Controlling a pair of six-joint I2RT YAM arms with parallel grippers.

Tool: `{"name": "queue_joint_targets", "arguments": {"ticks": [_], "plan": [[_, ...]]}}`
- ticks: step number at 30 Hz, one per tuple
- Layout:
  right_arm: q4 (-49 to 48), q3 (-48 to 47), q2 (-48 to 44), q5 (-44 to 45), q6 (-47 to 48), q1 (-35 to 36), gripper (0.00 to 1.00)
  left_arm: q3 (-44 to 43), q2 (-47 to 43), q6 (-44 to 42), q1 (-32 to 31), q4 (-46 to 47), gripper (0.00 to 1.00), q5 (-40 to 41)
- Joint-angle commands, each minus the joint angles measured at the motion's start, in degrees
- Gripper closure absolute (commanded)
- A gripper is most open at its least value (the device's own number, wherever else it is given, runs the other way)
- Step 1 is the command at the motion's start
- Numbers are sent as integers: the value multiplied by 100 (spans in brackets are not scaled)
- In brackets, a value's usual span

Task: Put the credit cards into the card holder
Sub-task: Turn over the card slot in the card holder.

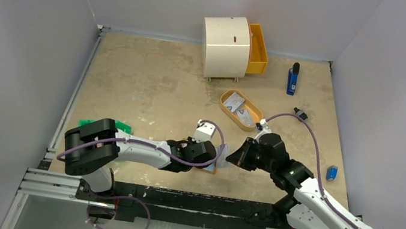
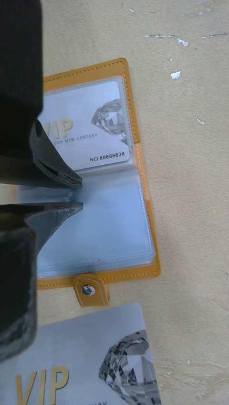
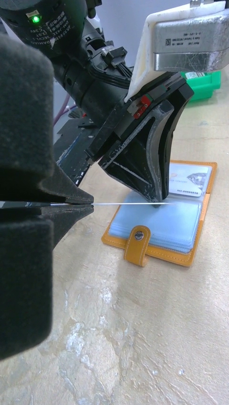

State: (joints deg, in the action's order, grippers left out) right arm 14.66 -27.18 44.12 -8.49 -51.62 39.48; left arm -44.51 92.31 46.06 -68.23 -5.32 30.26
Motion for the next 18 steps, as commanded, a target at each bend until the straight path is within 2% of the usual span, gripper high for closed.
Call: {"name": "queue_joint_targets", "arguments": {"ticks": [1,5,7,9,11,13,18], "plan": [[-333,-50,129,-274,84,35,100,35,47,146,-6,12,87,245],[-469,-24,375,-453,81,42,100,104,41,235,-6,-18,96,325],[-460,-39,393,-441,81,42,100,137,-13,276,-6,-32,96,345],[-400,-64,323,-331,73,43,100,240,-282,313,-6,51,85,341],[-306,-105,186,-181,81,42,100,330,-633,325,-6,138,64,340],[-223,-118,53,-54,69,42,100,356,-893,278,-6,170,51,311],[-50,-79,-226,211,-11,46,100,186,-978,87,-13,140,41,97]]}}
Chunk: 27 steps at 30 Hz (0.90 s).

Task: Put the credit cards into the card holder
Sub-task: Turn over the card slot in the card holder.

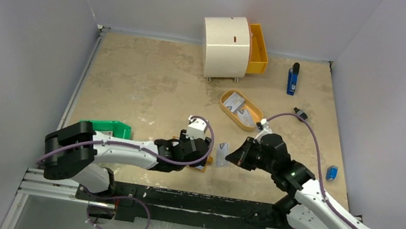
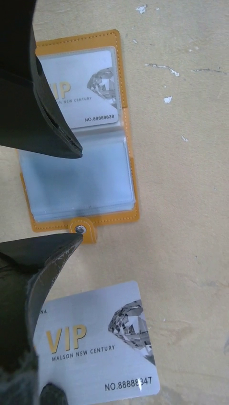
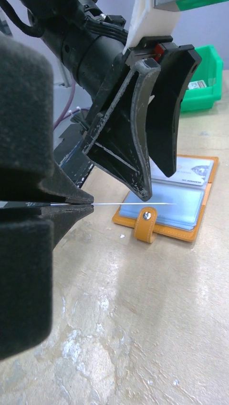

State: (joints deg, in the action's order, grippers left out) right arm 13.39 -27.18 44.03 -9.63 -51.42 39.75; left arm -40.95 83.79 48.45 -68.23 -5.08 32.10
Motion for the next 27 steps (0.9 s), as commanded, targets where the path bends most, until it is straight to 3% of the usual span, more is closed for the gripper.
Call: {"name": "queue_joint_targets", "arguments": {"ticks": [1,6,14,27], "plan": [[104,-63,-272,352,-46,21,100,-210,-81,-173,-26,84,41,-78],[217,-33,-423,391,-87,17,100,-377,138,-172,-102,-175,41,128],[10,74,-345,169,-118,16,100,-265,-340,-57,-165,-737,40,751],[-277,34,3,58,-140,30,100,-74,265,-399,-230,-256,37,153]]}}
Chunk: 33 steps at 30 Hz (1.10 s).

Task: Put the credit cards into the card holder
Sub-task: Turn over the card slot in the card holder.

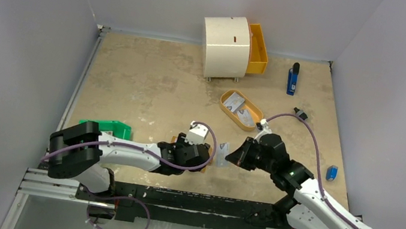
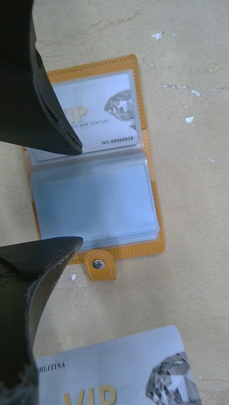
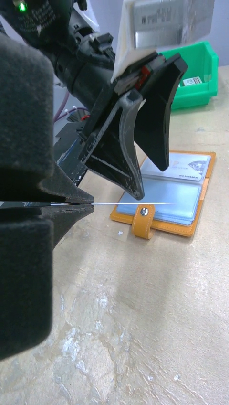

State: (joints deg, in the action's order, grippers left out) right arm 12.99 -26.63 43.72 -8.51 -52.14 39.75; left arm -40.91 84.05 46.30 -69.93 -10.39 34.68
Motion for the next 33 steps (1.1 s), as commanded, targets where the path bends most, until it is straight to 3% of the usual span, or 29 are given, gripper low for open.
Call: {"name": "queue_joint_targets", "arguments": {"ticks": [1,11,23,33], "plan": [[-236,-38,46,-54,-68,32,100,-106,310,-199,-64,281,37,-99],[-191,-66,63,-36,-53,27,100,-67,586,-92,-73,249,43,109],[-323,-79,185,-238,28,41,100,279,752,126,-73,492,71,144],[-721,-152,837,-610,38,315,100,378,775,305,-75,573,86,143]]}}
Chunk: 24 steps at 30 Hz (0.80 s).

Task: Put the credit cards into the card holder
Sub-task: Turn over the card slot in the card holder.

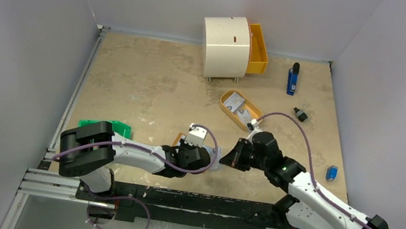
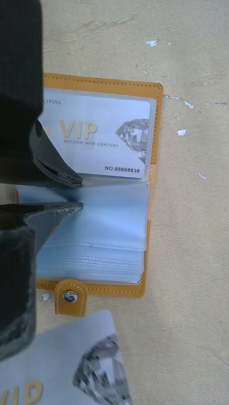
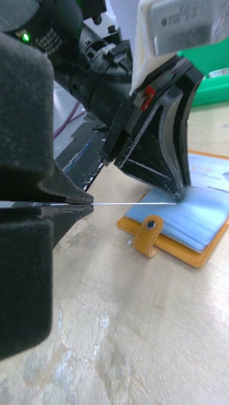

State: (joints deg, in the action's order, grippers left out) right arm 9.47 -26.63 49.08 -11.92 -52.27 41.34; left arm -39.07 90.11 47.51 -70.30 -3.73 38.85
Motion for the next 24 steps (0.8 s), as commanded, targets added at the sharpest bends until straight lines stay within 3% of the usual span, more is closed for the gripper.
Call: {"name": "queue_joint_targets", "arguments": {"ticks": [1,24], "plan": [[-414,-164,386,-282,44,200,100,212,158,208,-36,-79,87,-273],[-1398,181,1088,-650,-671,271,100,419,-406,434,-36,87,95,-283]]}}
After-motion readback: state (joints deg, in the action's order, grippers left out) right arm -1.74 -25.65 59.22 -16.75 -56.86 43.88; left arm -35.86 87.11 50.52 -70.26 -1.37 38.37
